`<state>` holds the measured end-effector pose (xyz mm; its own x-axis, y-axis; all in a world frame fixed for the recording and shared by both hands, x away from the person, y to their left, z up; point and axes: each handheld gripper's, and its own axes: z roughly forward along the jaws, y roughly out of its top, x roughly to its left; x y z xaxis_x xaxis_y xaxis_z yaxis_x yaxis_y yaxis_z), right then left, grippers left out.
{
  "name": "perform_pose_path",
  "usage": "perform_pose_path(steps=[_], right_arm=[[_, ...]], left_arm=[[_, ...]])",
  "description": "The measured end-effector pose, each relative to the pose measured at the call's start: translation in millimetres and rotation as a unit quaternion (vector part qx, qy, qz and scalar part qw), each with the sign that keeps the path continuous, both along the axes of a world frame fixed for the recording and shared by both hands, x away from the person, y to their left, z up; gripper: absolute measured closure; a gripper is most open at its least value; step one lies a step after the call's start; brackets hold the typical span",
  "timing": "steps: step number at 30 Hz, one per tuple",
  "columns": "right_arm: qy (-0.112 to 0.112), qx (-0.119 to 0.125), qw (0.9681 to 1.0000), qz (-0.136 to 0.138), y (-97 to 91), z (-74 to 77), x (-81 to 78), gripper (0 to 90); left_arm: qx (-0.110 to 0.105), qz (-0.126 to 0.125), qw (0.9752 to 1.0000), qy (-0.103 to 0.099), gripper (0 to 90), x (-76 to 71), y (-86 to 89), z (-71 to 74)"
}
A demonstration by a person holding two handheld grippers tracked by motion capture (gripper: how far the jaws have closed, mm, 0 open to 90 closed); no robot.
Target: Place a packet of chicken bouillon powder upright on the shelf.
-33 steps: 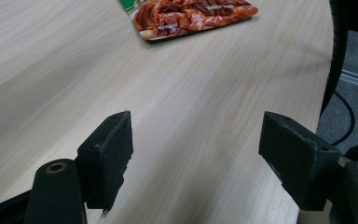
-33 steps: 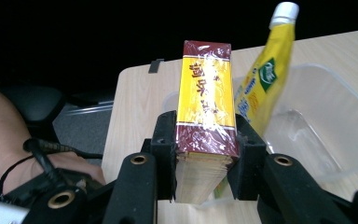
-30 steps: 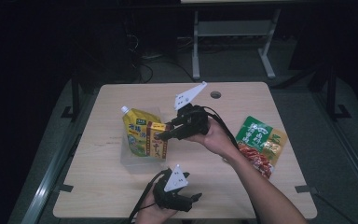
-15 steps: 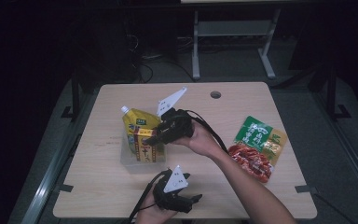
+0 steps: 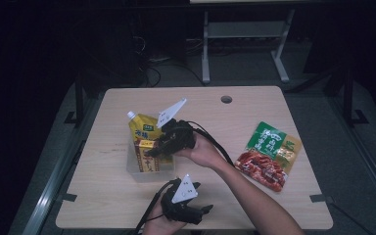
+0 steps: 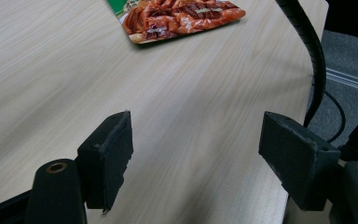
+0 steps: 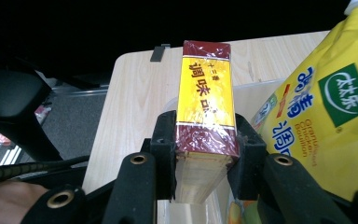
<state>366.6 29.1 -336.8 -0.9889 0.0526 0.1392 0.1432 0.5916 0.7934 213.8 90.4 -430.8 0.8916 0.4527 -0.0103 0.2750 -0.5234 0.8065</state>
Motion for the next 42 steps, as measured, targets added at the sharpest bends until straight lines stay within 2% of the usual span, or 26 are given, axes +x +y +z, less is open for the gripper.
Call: perform_pose_path(steps=[9,13,22,23,29,33,34,42], right_arm=[[-0.006,-0.017,0.9998,-0.011,9.5,-10.7,-3.3,66.6],[-0.001,-0.016,0.9997,-0.019,11.4,-16.8,-3.4,66.5],[0.002,-0.021,0.9994,-0.027,15.7,-26.1,-5.8,64.8],[0.009,-0.024,0.9993,-0.027,16.6,-27.8,-6.4,64.2],[0.014,-0.042,0.9986,-0.029,19.3,-38.0,-8.1,63.1],[0.018,-0.039,0.9987,-0.027,19.1,-40.0,-7.9,62.3],[0.026,-0.039,0.9985,-0.03,18.7,-40.2,-8.1,62.1],[0.037,-0.036,0.998,-0.036,13.9,-42.6,-8.9,59.4]], left_arm=[[0.002,-0.004,1.0,-0.004,25.3,-1.7,-0.3,0.2],[0.008,-0.008,0.9999,-0.005,25.3,-2.4,-0.7,0.0],[0.002,-0.006,1.0,-0.003,25.3,-3.4,-1.0,-0.2],[0.001,-0.006,1.0,-0.003,25.3,-3.7,-1.0,-0.1],[0.003,-0.009,0.9999,-0.006,25.3,-3.8,-0.9,0.1],[-0.002,-0.007,1.0,-0.005,25.3,-4.1,-1.3,-0.2],[-0.003,-0.006,1.0,-0.005,25.3,-4.2,-1.3,-0.2],[0.001,-0.008,1.0,-0.005,25.4,-4.3,-1.7,-0.5]])
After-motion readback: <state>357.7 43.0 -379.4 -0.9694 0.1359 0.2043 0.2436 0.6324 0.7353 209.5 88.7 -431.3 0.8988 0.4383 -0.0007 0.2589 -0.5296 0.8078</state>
